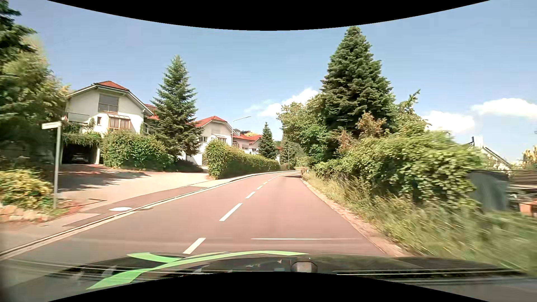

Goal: Follow the waypoints while adhering to traffic rules and regulations

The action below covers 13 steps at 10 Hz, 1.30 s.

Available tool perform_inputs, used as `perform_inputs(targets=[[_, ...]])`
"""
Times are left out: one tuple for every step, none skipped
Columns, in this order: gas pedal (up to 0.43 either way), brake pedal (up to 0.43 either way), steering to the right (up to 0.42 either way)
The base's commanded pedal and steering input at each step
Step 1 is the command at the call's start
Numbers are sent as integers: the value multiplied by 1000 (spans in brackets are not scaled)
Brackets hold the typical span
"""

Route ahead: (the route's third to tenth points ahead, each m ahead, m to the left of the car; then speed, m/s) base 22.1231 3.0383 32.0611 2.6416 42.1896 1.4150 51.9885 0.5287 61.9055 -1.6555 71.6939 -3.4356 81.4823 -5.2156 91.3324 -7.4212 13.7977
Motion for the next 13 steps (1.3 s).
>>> perform_inputs(targets=[[189, 0, -1], [189, 0, -1], [189, 0, -1], [189, 0, -1], [197, 0, -1], [197, 0, -1], [209, 0, 0], [209, 0, 2], [209, 0, 4], [197, 0, 5], [197, 0, 5], [197, 0, 6], [209, 0, 7]])
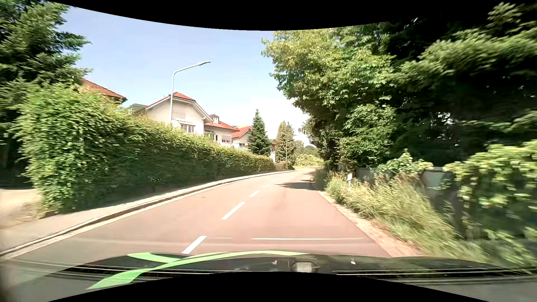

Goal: Follow the waypoints while adhering to traffic rules and regulations

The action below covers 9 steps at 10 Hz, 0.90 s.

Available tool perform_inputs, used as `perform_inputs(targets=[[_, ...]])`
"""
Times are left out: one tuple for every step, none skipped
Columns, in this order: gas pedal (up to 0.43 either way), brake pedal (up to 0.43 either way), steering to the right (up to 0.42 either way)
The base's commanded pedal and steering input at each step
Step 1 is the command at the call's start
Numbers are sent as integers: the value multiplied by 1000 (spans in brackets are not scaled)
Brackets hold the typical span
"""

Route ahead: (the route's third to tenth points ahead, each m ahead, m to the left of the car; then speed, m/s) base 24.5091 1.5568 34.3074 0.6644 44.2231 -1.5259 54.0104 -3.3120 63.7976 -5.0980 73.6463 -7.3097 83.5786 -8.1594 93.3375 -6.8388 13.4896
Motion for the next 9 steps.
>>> perform_inputs(targets=[[209, 0, 10], [209, 0, 14], [209, 0, 17], [209, 0, 17], [209, 0, 17], [209, 0, 17], [197, 0, 17], [189, 0, 17], [189, 0, 17]])
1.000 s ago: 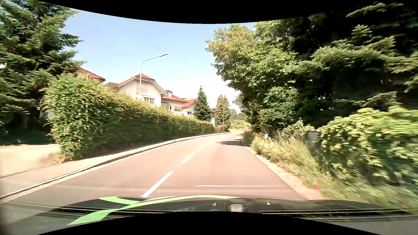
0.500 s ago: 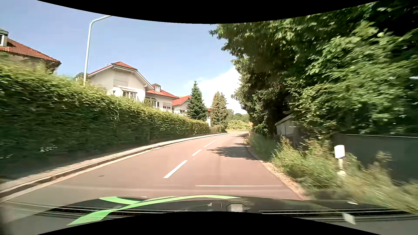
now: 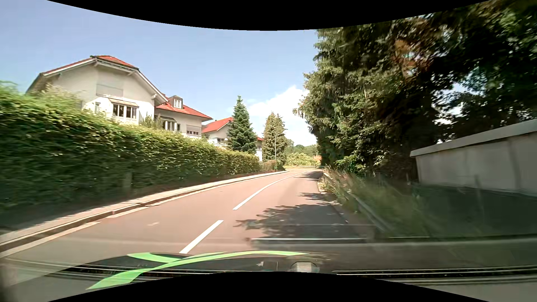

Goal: Follow the waypoints while adhering to traffic rules and regulations

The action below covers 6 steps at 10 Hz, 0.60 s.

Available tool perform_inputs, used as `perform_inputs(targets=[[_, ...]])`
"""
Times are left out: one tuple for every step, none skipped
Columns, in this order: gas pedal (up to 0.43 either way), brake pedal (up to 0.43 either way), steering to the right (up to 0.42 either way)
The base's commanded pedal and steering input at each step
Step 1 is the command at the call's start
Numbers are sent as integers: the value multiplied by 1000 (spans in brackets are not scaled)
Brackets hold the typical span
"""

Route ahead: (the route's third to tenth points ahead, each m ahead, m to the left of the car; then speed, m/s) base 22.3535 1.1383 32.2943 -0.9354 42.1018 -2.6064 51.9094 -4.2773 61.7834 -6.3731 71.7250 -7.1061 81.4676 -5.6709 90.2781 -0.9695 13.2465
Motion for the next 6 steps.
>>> perform_inputs(targets=[[189, 0, 17], [189, 0, 17], [189, 0, 18], [197, 0, 18], [197, 0, 18], [197, 0, 21]])
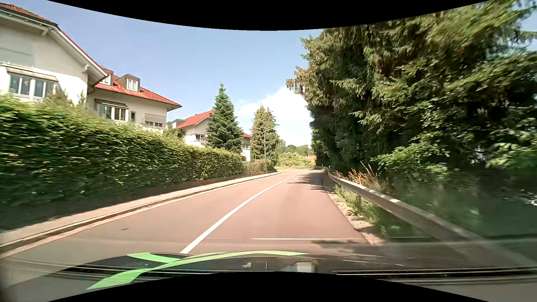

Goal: Follow the waypoints while adhering to traffic rules and regulations

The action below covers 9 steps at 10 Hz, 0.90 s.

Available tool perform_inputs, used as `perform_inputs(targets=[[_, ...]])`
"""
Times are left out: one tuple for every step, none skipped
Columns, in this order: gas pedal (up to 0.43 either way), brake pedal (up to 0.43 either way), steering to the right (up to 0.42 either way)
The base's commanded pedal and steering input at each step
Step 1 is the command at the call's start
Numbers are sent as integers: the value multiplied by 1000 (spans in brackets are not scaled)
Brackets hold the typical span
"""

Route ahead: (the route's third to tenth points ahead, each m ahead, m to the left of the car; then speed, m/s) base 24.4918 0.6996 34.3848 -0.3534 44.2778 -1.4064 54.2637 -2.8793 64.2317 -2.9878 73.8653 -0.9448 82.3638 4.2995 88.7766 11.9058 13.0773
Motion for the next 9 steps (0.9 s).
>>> perform_inputs(targets=[[197, 0, 23], [189, 0, 23], [189, 0, 23], [189, 0, 25], [189, 0, 29], [189, 0, 31], [189, 0, 31], [189, 0, 31], [189, 0, 31]])
